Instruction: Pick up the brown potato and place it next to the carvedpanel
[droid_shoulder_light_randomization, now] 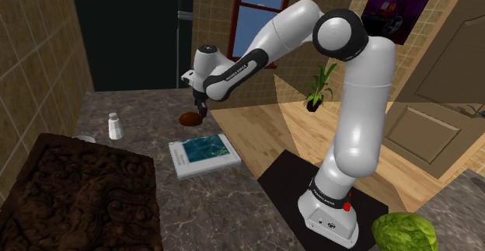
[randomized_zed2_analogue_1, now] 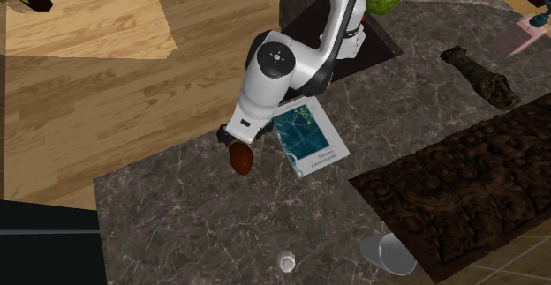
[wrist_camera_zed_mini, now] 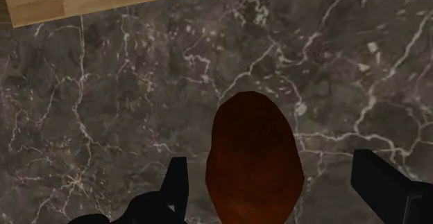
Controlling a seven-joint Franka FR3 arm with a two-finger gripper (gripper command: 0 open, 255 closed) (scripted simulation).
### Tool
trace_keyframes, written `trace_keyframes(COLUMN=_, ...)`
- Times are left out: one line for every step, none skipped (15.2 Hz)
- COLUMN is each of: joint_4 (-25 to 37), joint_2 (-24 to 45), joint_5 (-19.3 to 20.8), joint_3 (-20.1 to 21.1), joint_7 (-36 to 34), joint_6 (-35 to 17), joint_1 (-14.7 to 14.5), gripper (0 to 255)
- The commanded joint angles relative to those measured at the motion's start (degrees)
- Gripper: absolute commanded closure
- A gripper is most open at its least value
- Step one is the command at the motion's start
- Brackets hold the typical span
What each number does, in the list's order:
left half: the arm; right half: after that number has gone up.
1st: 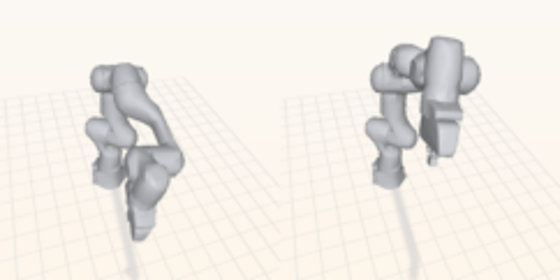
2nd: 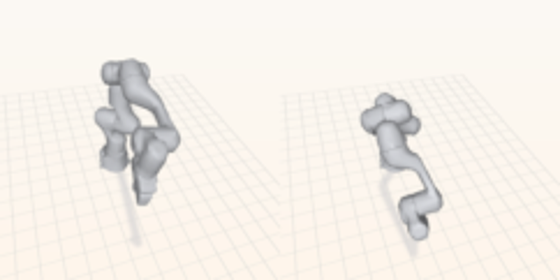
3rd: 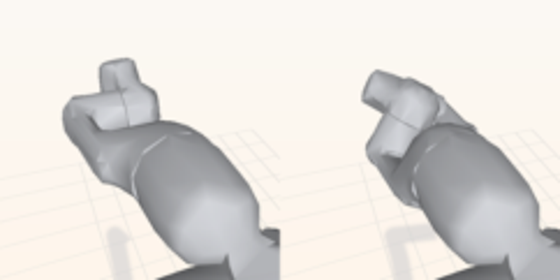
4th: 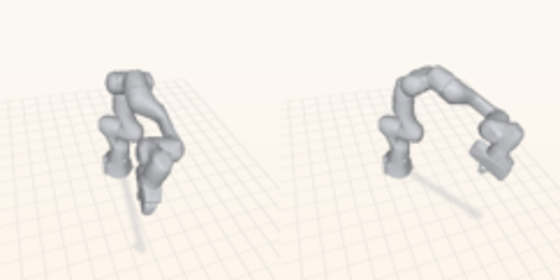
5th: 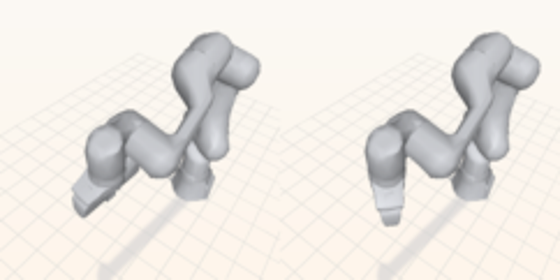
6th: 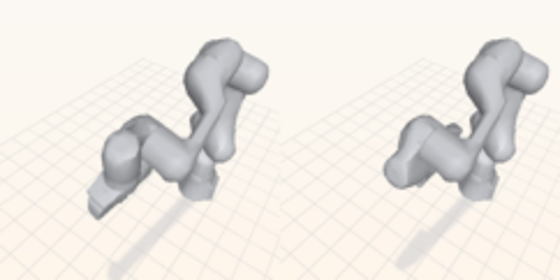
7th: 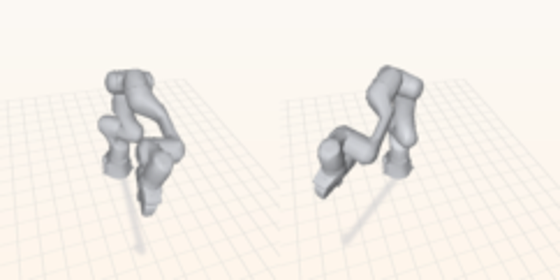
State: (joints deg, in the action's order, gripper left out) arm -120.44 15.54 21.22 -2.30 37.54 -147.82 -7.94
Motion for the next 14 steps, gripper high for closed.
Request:
trace_keyframes(joint_4=1.7, joint_2=2.8, joint_5=1.9, joint_3=-0.1, joint_7=0.3, joint_6=-1.4, joint_1=-0.6, gripper=0)
trace_keyframes(joint_4=1.9, joint_2=3.5, joint_5=2.1, joint_3=-0.2, joint_7=0.2, joint_6=-1.9, joint_1=-0.6, gripper=0)
trace_keyframes(joint_4=2.1, joint_2=4.2, joint_5=2.2, joint_3=-0.4, joint_7=0.1, joint_6=-2.4, joint_1=-0.5, gripper=0)
trace_keyframes(joint_4=2.3, joint_2=4.9, joint_5=2.4, joint_3=-0.5, joint_7=0.0, joint_6=-2.9, joint_1=-0.5, gripper=0)
trace_keyframes(joint_4=2.6, joint_2=5.6, joint_5=2.5, joint_3=-0.6, joint_7=-0.1, joint_6=-3.4, joint_1=-0.4, gripper=0)
trace_keyframes(joint_4=2.8, joint_2=6.3, joint_5=2.7, joint_3=-0.7, joint_7=-0.2, joint_6=-3.9, joint_1=-0.4, gripper=0)
trace_keyframes(joint_4=3.0, joint_2=7.0, joint_5=2.8, joint_3=-0.9, joint_7=-0.3, joint_6=-4.4, joint_1=-0.4, gripper=0)
trace_keyframes(joint_4=3.5, joint_2=8.2, joint_5=3.1, joint_3=-1.1, joint_7=-0.5, joint_6=-5.1, joint_1=-0.3, gripper=0)
trace_keyframes(joint_4=3.5, joint_2=8.1, joint_5=3.1, joint_3=-1.1, joint_7=-0.5, joint_6=-5.1, joint_1=-0.3, gripper=0)
trace_keyframes(joint_4=3.5, joint_2=8.1, joint_5=3.1, joint_3=-1.1, joint_7=-0.5, joint_6=-5.1, joint_1=-0.3, gripper=0)
trace_keyframes(joint_4=3.5, joint_2=8.1, joint_5=3.1, joint_3=-1.1, joint_7=-0.5, joint_6=-5.1, joint_1=-0.3, gripper=0)
trace_keyframes(joint_4=3.5, joint_2=8.2, joint_5=3.1, joint_3=-1.1, joint_7=-0.5, joint_6=-5.1, joint_1=-0.3, gripper=0)
trace_keyframes(joint_4=3.5, joint_2=8.2, joint_5=3.1, joint_3=-1.1, joint_7=-0.5, joint_6=-5.1, joint_1=-0.3, gripper=0)
trace_keyframes(joint_4=3.5, joint_2=8.2, joint_5=3.1, joint_3=-1.1, joint_7=-0.5, joint_6=-5.1, joint_1=-0.3, gripper=0)
